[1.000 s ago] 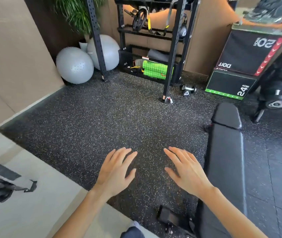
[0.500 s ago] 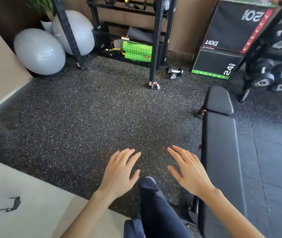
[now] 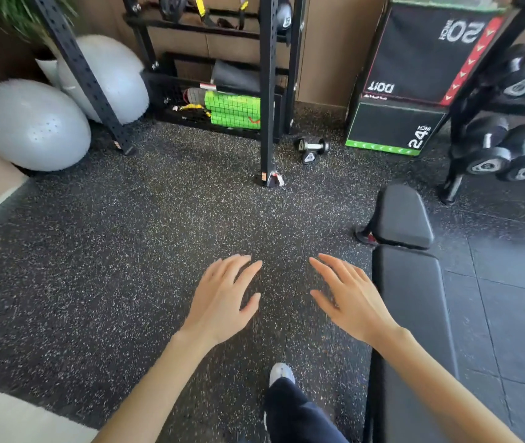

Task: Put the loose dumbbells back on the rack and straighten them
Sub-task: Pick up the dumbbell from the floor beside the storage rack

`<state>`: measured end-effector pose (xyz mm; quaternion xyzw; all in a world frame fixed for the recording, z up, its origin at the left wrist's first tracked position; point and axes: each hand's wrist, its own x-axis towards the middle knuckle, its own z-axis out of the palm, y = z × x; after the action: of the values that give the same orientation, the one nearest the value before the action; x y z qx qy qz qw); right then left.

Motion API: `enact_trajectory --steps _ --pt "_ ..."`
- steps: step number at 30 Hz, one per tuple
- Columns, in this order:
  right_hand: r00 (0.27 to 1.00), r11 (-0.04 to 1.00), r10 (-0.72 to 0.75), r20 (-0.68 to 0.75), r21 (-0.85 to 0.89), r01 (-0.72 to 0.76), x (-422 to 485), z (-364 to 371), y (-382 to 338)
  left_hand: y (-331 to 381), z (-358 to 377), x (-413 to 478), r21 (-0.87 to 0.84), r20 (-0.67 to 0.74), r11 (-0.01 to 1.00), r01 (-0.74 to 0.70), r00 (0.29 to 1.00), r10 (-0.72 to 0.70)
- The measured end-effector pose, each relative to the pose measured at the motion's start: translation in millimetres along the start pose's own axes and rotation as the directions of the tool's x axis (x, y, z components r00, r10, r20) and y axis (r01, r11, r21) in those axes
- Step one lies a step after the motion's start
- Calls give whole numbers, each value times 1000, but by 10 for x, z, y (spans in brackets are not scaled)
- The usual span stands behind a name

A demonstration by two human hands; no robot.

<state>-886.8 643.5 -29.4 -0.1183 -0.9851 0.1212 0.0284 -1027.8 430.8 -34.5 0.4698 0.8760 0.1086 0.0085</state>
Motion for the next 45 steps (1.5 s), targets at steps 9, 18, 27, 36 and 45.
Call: enact_trajectory --steps 9,18,27,36,45 --pt "989 998 32 -144 57 -24 1002 -302 602 -168 -8 1331 -11 -34 999 -35 999 34" --pt "995 995 100 -6 12 -100 1787 -76 1072 -566 309 2412 -43 48 996 -80 995 82" --pt "987 987 151 -61 -54 -154 3347 -373 1534 -1162 141 4019 -11 42 972 -236 971 236" --pt "979 980 196 -60 -33 -198 4121 -376 1952 -1467 292 5021 29 132 935 -353 929 346" --pt "977 977 211 42 -35 -210 4795 -316 3024 -1284 729 6140 -15 186 934 -357 917 353"
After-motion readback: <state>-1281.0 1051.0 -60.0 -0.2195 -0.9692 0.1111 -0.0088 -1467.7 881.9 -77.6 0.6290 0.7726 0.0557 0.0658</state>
